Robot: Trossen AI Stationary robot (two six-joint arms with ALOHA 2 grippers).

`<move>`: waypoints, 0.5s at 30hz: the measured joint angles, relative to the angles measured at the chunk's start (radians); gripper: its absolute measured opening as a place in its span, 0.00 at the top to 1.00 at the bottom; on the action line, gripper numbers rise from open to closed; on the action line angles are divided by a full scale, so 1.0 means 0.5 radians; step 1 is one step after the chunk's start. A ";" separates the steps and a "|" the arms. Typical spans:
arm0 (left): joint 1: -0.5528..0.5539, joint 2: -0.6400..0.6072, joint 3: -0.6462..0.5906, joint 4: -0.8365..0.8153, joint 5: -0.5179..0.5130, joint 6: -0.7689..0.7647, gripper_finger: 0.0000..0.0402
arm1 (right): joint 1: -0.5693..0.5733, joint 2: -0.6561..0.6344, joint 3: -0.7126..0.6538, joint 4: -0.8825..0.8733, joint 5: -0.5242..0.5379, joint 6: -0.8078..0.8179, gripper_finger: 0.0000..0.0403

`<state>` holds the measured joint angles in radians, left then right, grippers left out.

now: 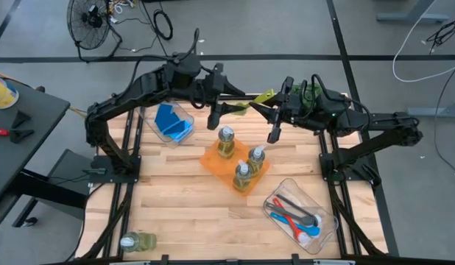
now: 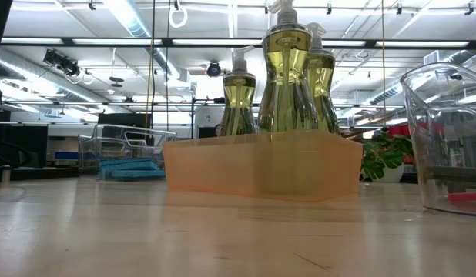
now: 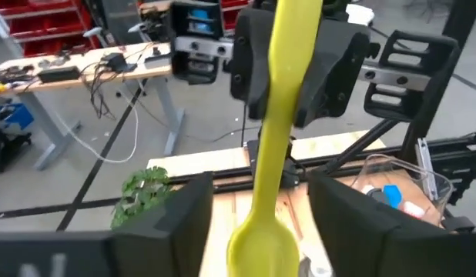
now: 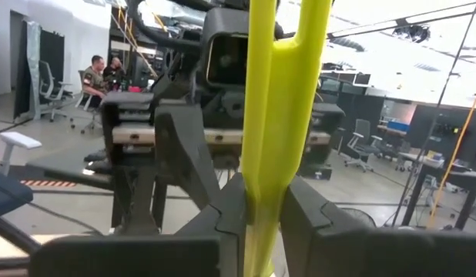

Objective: Pick & Place Kitchen Sink Supplies
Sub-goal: Put the green dish brush into the bottom transparent bin

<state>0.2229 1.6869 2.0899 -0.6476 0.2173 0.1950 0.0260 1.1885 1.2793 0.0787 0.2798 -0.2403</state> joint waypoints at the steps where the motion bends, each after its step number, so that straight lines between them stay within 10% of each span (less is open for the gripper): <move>1: 0.004 -0.007 0.000 -0.010 -0.011 -0.003 0.43 | 0.000 -0.012 0.000 -0.023 0.000 0.001 0.88; 15: 0.046 -0.324 0.000 -0.376 -0.254 -0.001 0.29 | 0.040 -0.228 0.000 -0.918 -0.217 0.260 0.89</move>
<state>0.2459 1.5248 2.0899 -0.8359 0.0904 0.1947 0.0462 1.0743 1.2793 -0.3803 0.1711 -0.1104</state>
